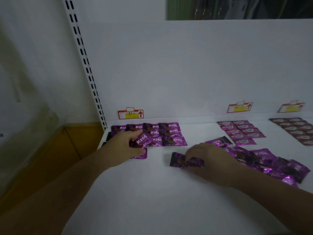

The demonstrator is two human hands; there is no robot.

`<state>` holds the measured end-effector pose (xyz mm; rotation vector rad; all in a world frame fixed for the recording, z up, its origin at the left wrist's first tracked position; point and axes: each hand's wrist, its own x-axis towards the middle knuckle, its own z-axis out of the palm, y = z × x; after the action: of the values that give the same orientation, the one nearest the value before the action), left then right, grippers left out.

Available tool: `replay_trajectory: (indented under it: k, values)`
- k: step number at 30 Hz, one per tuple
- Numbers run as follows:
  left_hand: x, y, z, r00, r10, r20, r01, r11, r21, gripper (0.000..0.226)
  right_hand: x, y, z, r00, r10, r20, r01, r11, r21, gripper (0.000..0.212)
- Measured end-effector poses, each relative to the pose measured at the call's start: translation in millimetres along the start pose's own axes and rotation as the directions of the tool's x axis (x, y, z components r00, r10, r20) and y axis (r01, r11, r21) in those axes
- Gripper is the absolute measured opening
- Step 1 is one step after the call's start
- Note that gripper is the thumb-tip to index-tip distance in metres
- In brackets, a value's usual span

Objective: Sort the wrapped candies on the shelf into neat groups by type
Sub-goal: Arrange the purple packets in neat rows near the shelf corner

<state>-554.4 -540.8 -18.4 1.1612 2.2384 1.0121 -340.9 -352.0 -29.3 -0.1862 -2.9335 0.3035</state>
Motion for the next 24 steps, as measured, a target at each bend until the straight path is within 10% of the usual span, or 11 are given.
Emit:
replay_trajectory:
  k: [13,24]
  values:
    - [24,-9,36,0.937,0.346,0.052,-0.321,0.792,0.519,0.053,16,12,-6,0.973,0.226,-0.047,-0.224,0.973,0.054,0.022]
    - [8,-9,41,0.908,0.418,-0.035,-0.346,0.793,0.5,0.037,30,6,-7,0.986,0.165,0.007,-0.165,0.986,-0.041,0.026]
